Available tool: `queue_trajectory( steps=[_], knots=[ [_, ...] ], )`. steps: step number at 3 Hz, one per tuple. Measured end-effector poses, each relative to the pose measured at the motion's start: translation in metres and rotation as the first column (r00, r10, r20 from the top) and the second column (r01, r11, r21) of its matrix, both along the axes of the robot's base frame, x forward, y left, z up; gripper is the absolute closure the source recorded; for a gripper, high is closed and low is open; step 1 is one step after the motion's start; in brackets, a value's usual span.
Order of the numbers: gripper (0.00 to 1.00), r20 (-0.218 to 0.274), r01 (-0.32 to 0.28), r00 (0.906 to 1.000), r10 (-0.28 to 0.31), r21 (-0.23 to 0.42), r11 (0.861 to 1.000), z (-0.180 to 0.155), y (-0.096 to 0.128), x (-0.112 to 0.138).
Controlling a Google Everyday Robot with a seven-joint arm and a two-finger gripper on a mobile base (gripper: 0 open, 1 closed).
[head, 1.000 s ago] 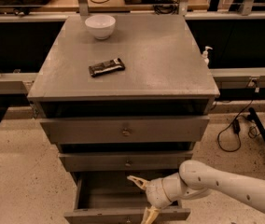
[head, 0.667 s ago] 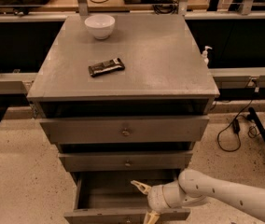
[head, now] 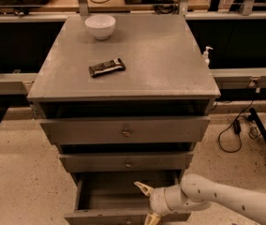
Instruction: Close bottom drawer
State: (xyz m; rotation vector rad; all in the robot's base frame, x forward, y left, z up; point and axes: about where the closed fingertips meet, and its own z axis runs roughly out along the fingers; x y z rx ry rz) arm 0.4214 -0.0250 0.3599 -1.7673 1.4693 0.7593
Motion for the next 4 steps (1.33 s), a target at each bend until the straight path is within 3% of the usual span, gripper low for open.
queue_trajectory(
  steps=[1, 2, 3, 4],
  knots=[
    [0.0, 0.02, 0.053, 0.9985, -0.051, -0.092, 0.994, -0.029, -0.012, 0.002],
    [0.18, 0.048, 0.095, 0.9948, -0.089, -0.135, 0.986, -0.065, -0.031, 0.006],
    [0.42, 0.05, 0.082, 0.9959, -0.075, -0.154, 0.985, -0.097, -0.036, 0.006],
    [0.64, 0.05, 0.106, 0.9939, -0.098, -0.183, 0.977, -0.117, -0.039, 0.001]
  ],
)
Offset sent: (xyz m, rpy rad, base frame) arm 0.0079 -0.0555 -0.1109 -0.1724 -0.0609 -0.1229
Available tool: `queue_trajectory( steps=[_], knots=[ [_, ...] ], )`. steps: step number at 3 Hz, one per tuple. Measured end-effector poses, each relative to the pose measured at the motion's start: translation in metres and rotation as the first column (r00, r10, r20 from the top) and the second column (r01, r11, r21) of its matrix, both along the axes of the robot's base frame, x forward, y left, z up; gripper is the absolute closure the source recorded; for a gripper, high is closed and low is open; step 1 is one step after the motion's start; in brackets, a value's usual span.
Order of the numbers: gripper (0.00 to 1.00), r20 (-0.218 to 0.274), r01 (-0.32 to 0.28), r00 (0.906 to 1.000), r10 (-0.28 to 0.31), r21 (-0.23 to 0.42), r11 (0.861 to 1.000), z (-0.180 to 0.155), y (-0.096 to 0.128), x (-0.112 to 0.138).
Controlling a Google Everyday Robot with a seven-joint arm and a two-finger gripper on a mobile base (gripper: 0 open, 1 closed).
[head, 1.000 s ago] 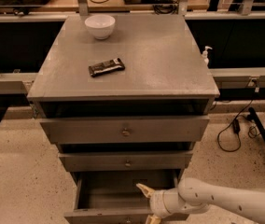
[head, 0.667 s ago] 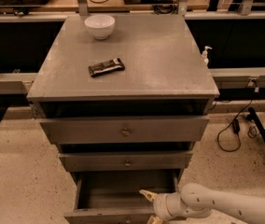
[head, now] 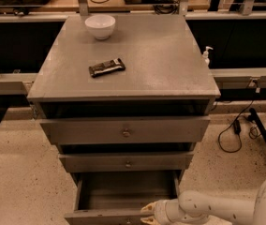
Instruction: Close bottom drawer
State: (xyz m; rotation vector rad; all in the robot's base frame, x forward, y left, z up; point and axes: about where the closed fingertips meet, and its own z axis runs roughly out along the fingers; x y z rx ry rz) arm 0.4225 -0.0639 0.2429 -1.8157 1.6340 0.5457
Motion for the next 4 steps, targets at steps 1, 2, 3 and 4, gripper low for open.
queue_trajectory(
  steps=[1, 2, 3, 4],
  knots=[
    [0.88, 0.029, 0.068, 0.9973, -0.068, -0.022, 0.997, -0.015, -0.009, -0.002],
    [1.0, 0.032, 0.073, 0.9969, -0.072, -0.027, 0.997, -0.017, -0.008, -0.001],
    [1.0, 0.025, 0.07, 0.9973, -0.069, -0.038, 0.997, -0.019, -0.007, -0.003],
    [1.0, -0.025, 0.067, 0.9972, -0.07, -0.091, 0.994, -0.033, -0.011, -0.028]
  ],
)
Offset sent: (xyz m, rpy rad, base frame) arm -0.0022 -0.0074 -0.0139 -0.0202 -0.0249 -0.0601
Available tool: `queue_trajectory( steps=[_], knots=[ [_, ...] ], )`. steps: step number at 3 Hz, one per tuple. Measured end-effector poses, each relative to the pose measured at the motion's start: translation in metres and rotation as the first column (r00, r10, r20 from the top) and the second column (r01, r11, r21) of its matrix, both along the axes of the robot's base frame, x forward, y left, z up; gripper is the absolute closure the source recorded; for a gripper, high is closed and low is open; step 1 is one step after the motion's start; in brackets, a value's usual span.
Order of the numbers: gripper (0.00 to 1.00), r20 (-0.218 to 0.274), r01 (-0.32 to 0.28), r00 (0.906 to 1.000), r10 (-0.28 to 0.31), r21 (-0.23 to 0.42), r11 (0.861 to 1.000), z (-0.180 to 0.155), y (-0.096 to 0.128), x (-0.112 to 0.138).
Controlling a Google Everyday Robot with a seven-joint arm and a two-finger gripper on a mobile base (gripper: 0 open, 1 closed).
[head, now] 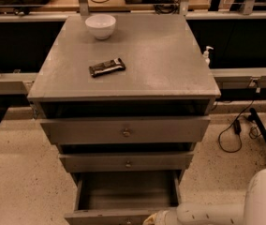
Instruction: Close bottom drawer
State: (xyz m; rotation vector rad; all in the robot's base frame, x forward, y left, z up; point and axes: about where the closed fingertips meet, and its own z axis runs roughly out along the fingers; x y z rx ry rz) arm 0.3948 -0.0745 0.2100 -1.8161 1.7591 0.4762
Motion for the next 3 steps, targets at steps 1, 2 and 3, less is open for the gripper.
queue_trajectory(
  steps=[1, 2, 3],
  knots=[
    [1.0, -0.066, 0.001, 0.9978, -0.003, -0.034, 0.999, -0.026, -0.007, -0.035],
    [1.0, -0.09, 0.014, 0.9959, -0.01, 0.042, 0.999, -0.049, -0.012, -0.047],
    [1.0, -0.055, 0.033, 0.9981, -0.025, 0.147, 0.989, -0.058, -0.019, -0.044]
  ],
)
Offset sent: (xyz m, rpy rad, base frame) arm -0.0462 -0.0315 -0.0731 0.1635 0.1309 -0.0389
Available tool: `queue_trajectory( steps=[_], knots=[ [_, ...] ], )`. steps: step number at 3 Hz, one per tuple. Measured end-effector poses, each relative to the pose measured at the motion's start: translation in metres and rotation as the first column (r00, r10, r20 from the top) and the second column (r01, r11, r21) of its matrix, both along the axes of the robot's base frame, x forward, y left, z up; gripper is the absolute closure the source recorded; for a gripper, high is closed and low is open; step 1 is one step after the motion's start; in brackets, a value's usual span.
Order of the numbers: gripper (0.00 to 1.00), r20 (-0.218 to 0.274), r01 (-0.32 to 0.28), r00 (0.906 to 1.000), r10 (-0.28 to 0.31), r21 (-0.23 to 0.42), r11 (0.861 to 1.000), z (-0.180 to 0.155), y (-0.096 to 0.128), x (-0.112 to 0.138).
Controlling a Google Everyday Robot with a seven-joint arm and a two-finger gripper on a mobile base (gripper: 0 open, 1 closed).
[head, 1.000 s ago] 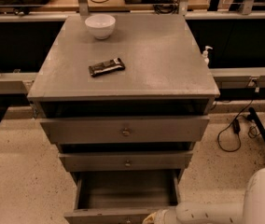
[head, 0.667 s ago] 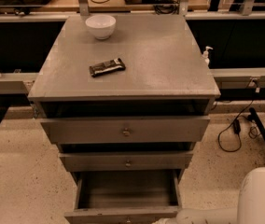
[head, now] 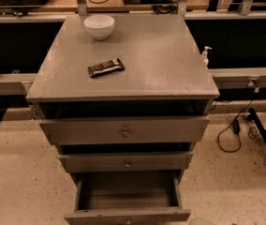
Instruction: Close bottom drawer
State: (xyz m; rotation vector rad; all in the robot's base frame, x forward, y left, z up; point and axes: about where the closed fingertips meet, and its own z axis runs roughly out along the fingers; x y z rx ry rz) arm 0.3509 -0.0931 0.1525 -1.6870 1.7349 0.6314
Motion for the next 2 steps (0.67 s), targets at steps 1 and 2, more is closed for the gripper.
queue_trajectory(
  steps=[1, 2],
  knots=[
    [1.0, 0.046, 0.013, 0.9988, -0.017, 0.085, 0.996, -0.006, -0.003, 0.011],
    [1.0, 0.101, -0.046, 0.9944, 0.031, 0.145, 0.988, -0.003, 0.008, 0.023]
  ],
)
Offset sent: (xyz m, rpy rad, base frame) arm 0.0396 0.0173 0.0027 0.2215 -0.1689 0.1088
